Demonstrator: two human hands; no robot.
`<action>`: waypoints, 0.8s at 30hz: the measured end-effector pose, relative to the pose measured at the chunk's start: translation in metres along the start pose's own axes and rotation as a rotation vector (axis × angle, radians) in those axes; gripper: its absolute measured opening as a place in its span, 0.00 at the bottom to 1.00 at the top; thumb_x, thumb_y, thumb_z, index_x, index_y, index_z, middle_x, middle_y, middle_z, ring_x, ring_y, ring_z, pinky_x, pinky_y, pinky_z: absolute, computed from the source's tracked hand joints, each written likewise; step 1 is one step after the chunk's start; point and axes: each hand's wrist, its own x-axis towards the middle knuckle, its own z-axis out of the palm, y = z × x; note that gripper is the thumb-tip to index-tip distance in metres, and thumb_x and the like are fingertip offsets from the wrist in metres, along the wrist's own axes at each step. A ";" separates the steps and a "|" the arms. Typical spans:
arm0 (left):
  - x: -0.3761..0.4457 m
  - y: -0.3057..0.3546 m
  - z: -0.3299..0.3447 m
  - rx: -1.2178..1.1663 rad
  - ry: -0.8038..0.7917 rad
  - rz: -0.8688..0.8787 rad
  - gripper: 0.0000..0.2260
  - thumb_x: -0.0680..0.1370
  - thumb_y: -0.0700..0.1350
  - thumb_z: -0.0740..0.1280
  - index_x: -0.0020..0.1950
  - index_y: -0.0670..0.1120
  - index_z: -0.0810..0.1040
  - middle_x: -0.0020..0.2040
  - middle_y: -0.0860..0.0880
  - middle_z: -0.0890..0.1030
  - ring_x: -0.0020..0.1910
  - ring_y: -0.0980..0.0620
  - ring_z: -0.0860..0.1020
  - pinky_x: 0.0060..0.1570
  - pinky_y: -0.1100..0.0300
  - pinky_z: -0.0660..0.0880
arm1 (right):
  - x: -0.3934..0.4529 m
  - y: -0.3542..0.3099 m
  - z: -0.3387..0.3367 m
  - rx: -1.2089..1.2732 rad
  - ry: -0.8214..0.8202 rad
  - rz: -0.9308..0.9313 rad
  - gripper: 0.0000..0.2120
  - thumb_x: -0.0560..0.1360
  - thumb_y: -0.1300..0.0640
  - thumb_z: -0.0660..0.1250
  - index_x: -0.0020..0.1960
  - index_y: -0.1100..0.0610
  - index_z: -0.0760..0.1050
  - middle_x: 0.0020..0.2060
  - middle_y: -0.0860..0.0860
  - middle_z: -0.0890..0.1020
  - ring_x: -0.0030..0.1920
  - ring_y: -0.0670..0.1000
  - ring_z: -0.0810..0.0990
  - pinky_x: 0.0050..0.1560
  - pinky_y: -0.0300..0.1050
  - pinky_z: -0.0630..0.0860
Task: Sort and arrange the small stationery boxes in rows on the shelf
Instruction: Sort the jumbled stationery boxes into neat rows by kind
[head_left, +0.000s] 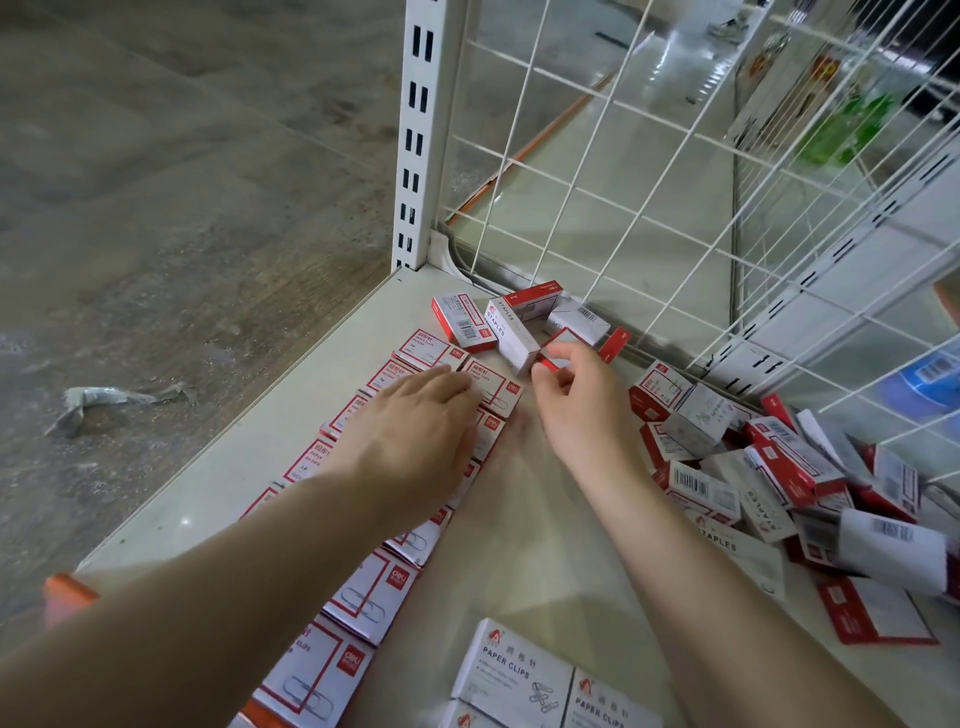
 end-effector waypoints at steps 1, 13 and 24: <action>0.001 0.001 0.000 0.005 -0.009 0.000 0.21 0.82 0.51 0.48 0.76 0.53 0.54 0.76 0.55 0.55 0.75 0.55 0.52 0.71 0.63 0.48 | 0.003 -0.001 0.001 -0.014 -0.001 0.010 0.12 0.78 0.55 0.61 0.60 0.56 0.73 0.52 0.52 0.79 0.52 0.52 0.77 0.51 0.43 0.71; 0.001 0.005 0.000 0.008 0.005 -0.030 0.21 0.82 0.52 0.48 0.75 0.52 0.57 0.75 0.55 0.57 0.74 0.55 0.54 0.71 0.63 0.49 | 0.021 -0.004 0.008 -0.077 0.069 0.039 0.06 0.76 0.56 0.65 0.48 0.57 0.78 0.39 0.48 0.78 0.41 0.50 0.77 0.40 0.42 0.70; -0.020 0.022 0.002 -0.139 0.150 -0.113 0.19 0.81 0.53 0.52 0.71 0.53 0.64 0.68 0.54 0.68 0.67 0.52 0.66 0.63 0.61 0.62 | 0.006 -0.005 -0.025 0.008 0.199 -0.028 0.07 0.72 0.61 0.65 0.45 0.61 0.81 0.39 0.54 0.83 0.40 0.52 0.78 0.35 0.40 0.64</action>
